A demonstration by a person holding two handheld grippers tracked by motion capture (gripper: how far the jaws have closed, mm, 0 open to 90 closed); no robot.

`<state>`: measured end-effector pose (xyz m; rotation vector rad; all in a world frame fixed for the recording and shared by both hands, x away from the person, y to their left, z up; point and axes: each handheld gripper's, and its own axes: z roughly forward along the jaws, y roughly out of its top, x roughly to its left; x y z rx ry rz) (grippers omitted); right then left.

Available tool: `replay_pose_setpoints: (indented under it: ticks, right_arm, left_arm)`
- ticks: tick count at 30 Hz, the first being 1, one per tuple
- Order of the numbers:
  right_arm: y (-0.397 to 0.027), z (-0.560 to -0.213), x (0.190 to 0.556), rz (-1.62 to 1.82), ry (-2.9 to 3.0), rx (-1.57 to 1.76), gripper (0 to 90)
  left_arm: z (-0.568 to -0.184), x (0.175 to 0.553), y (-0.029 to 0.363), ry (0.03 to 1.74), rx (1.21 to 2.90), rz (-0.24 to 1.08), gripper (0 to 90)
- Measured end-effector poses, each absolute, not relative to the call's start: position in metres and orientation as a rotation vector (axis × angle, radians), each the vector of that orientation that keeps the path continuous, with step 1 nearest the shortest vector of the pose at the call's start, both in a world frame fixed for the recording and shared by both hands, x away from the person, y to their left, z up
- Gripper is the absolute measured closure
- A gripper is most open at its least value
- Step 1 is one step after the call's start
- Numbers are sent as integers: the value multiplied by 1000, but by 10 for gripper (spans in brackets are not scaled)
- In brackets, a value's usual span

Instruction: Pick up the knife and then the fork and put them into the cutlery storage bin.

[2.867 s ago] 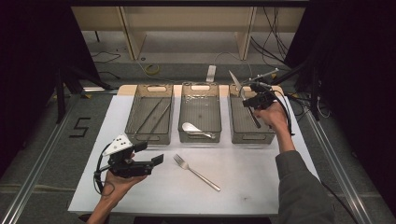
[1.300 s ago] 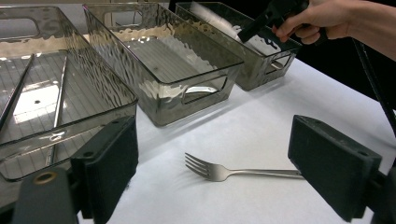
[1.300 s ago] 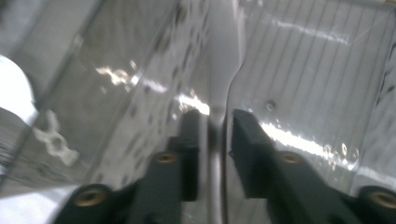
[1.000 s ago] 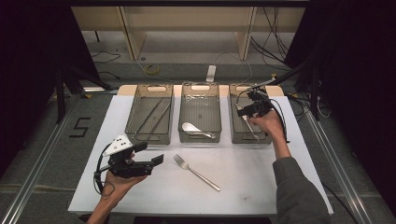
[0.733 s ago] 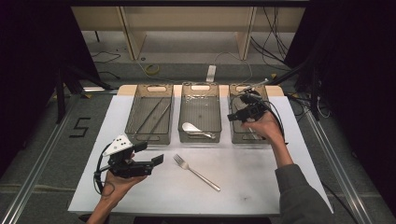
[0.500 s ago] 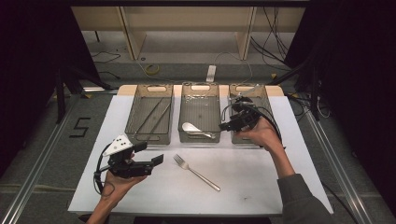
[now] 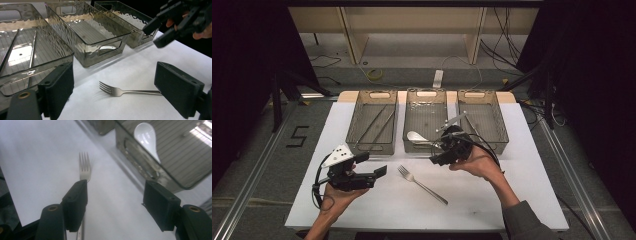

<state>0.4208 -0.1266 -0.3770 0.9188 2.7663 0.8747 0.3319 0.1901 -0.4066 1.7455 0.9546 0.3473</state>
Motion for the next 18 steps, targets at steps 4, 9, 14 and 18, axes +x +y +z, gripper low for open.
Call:
replay_pose_setpoints:
  ticks: [4, 9, 14, 18]
  right_arm:
    - [-120, -386, 418, 856, 2795, 905, 380]
    - [-111, -397, 414, 821, 2838, 881, 392]
    - [-102, -404, 412, 793, 2865, 865, 396]
    - [-96, -410, 410, 771, 2884, 853, 395]
  left_arm:
    - [-406, 332, 190, 950, 1751, 347, 154]
    - [-406, 332, 190, 950, 1748, 348, 154]
    - [-406, 331, 190, 948, 1747, 348, 154]
    - [-406, 331, 190, 948, 1748, 348, 154]
